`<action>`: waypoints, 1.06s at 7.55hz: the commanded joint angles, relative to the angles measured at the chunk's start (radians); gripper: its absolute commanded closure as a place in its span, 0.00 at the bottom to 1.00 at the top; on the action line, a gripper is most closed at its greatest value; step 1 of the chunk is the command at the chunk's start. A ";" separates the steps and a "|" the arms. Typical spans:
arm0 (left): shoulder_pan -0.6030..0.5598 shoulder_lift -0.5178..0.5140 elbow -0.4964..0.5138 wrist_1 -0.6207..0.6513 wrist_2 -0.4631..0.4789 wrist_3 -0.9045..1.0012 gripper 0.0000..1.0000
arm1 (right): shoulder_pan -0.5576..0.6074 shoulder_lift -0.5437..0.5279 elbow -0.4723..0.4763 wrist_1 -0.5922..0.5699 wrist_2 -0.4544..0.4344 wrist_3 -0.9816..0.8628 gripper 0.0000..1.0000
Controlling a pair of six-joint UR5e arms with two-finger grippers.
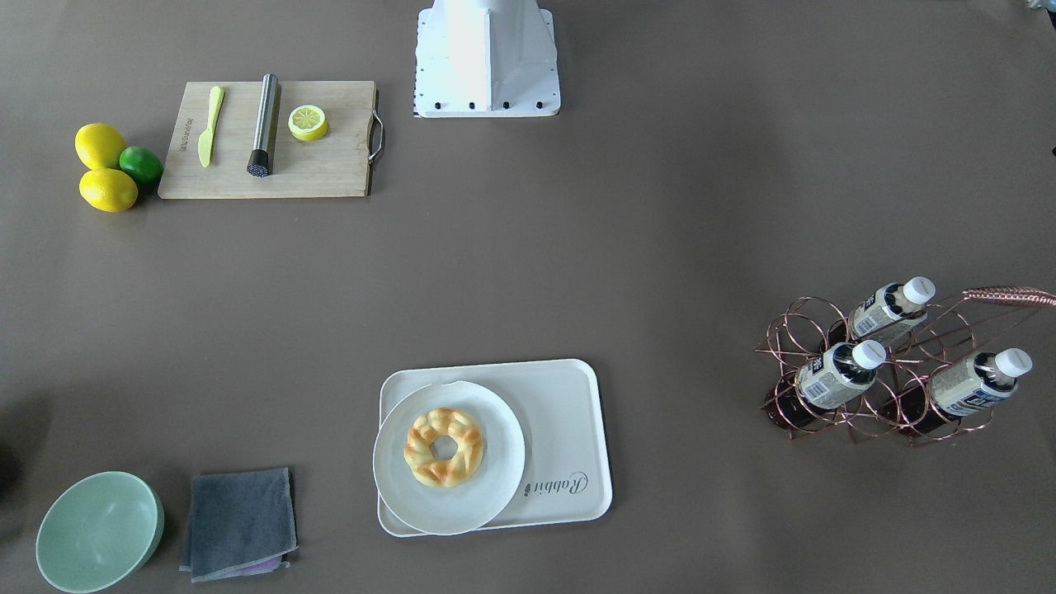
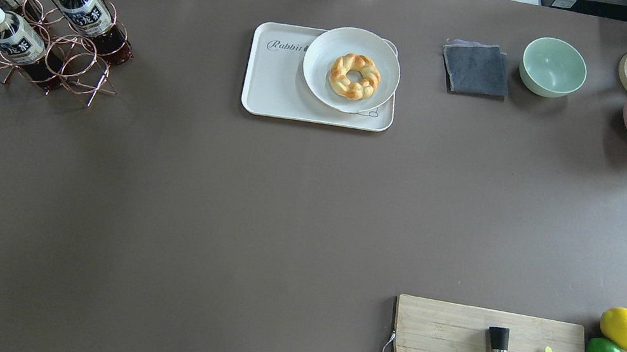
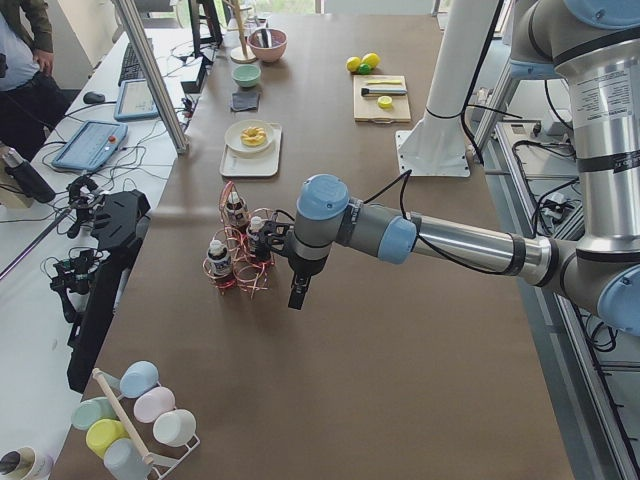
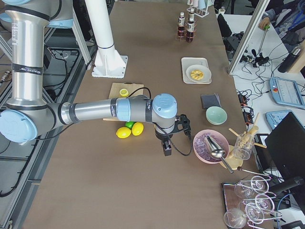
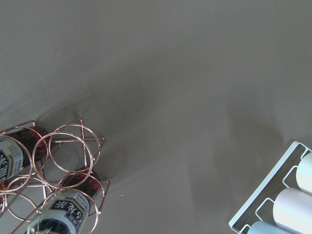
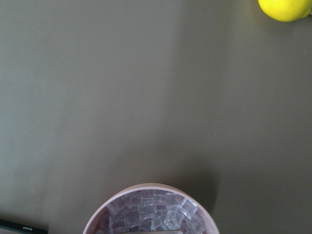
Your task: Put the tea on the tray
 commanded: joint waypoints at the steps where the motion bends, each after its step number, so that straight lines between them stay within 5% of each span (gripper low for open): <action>1: 0.002 0.018 -0.001 -0.002 -0.004 0.015 0.03 | 0.000 -0.008 0.002 0.000 0.009 0.000 0.00; 8: 0.000 0.030 0.002 0.000 0.004 0.009 0.03 | -0.001 -0.009 0.013 0.000 0.018 -0.002 0.00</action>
